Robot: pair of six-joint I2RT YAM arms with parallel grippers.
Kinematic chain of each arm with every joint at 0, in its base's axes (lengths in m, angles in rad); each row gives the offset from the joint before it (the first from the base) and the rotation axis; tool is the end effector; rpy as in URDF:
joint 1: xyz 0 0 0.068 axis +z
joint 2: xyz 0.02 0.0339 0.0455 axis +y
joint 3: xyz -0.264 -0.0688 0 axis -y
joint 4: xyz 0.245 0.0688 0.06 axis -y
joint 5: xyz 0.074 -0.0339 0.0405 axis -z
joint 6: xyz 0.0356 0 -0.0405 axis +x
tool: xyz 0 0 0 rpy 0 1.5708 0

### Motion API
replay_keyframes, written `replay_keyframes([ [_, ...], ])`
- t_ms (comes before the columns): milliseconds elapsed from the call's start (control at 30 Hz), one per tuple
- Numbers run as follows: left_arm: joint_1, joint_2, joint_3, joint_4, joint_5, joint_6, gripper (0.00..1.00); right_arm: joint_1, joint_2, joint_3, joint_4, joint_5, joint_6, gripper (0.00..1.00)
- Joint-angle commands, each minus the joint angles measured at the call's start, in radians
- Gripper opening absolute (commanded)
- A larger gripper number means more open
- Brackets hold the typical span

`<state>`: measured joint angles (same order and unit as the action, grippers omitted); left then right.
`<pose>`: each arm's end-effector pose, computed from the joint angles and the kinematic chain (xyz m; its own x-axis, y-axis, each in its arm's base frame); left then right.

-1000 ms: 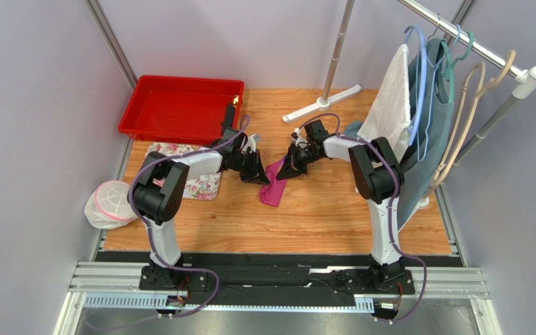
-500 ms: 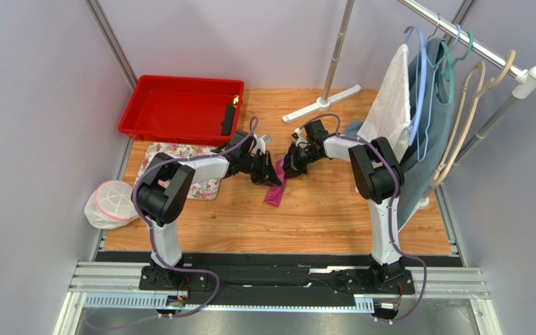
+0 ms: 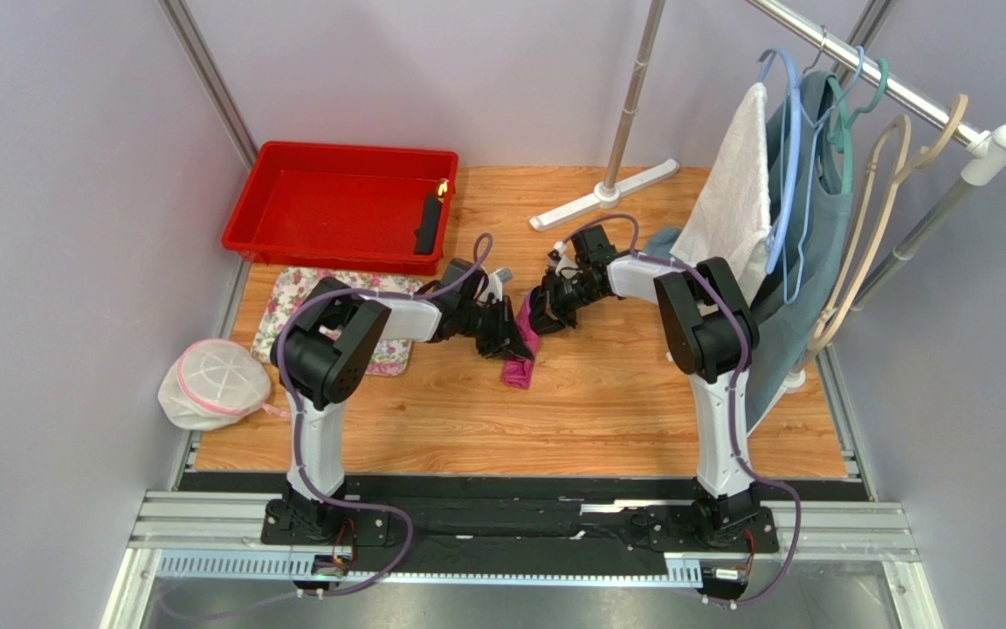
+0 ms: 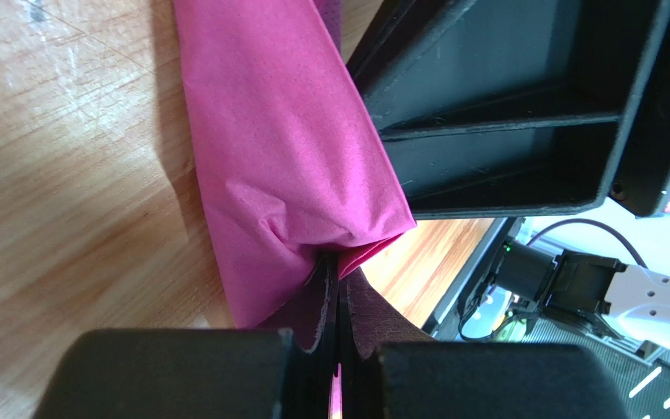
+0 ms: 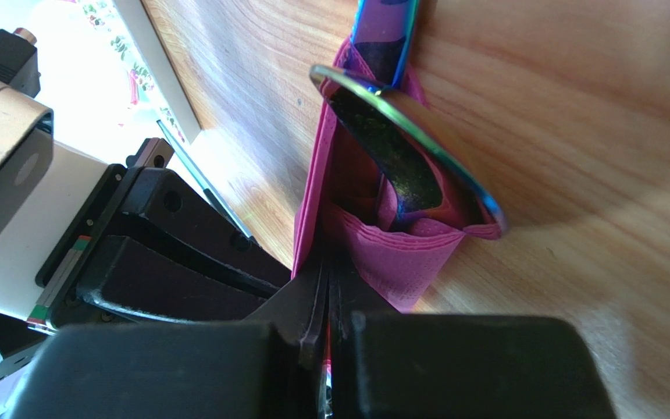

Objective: Place the utensils on the paper napkin and roll it up

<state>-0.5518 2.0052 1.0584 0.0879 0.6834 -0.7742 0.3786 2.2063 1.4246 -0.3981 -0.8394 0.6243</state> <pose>0.3198 -0.2232 0.1123 -0.9908 -0.0267 -0.1328 0.0910 0.5950 -0.7985 0.3899 0.1836 0.1055 -0.9954 0.0242 0.0930 0.0880 0.6182 0.7811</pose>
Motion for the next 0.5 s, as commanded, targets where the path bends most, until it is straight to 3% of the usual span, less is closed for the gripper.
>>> replay_keyframes([
  [0, -0.01, 0.033, -0.006, -0.069, -0.038, 0.027, 0.0, 0.009, 0.046, -0.012, -0.03, 0.16, -0.057, 0.0],
  [467, -0.003, 0.061, 0.011, -0.194, -0.085, 0.085, 0.0, -0.023, -0.094, 0.25, -0.386, 0.246, -0.325, 0.05],
])
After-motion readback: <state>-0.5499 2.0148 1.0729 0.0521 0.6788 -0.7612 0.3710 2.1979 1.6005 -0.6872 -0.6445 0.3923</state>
